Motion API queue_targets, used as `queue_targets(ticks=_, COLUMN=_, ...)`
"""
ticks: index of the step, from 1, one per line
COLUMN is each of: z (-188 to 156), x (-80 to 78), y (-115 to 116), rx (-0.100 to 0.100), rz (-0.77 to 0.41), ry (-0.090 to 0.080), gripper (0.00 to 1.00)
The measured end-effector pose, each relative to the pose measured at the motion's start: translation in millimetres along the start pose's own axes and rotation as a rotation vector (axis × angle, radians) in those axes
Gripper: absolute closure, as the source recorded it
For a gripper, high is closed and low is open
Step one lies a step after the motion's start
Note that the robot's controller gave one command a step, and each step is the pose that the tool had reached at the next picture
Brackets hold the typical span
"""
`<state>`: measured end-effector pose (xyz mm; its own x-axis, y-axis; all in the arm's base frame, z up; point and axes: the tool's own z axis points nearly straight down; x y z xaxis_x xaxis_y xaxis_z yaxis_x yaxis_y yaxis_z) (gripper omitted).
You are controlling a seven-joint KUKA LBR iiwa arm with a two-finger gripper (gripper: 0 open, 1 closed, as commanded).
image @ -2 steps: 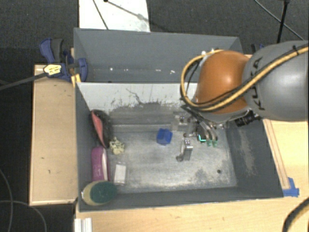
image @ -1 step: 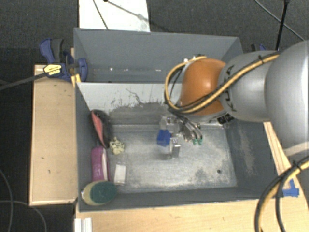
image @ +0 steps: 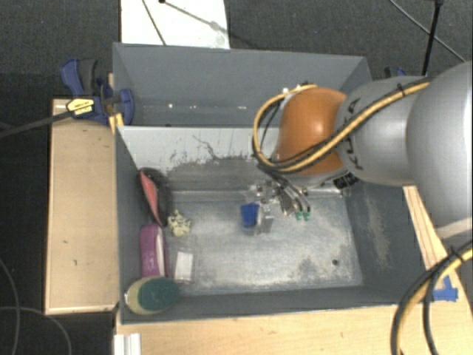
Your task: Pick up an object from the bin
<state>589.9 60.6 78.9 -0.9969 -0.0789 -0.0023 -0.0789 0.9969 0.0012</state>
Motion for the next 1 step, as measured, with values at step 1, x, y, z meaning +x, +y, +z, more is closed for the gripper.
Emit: queue_targets(ticks=1, z=-175.7, x=16.4, y=3.9, rx=0.0, rz=0.014, ry=-0.009, gripper=1.0)
